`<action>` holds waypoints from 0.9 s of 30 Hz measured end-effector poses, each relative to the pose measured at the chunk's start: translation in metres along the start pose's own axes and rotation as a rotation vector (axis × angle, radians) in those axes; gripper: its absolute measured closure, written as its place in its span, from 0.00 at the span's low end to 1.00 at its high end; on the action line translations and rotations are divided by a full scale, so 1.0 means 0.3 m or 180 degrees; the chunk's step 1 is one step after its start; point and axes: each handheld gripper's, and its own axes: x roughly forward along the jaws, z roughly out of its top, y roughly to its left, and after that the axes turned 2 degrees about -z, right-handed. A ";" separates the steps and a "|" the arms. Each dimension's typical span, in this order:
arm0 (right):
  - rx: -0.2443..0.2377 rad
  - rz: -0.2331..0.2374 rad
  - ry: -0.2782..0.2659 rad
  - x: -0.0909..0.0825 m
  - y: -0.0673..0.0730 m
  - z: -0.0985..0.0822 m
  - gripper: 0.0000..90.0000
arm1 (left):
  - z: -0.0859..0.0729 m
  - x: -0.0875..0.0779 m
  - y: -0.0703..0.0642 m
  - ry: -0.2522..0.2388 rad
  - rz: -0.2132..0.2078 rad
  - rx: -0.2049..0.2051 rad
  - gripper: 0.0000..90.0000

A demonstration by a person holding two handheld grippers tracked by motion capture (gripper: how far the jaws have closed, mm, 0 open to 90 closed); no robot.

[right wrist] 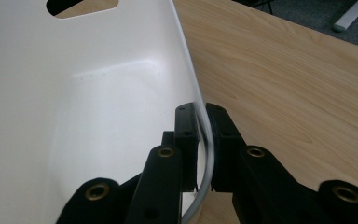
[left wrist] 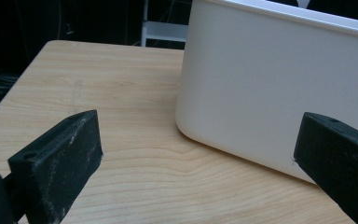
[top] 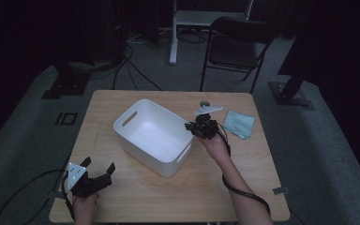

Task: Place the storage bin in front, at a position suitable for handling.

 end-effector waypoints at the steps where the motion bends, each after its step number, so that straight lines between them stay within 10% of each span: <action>1: -0.0006 0.0002 0.0000 -0.004 0.000 -0.003 0.93 | 0.001 0.000 -0.003 0.0010 -0.0004 -0.0001 0.01; 27: -0.0075 0.0130 0.0040 -0.116 0.009 -0.090 0.93 | 0.000 -0.005 -0.027 0.0248 -0.0203 0.0066 0.01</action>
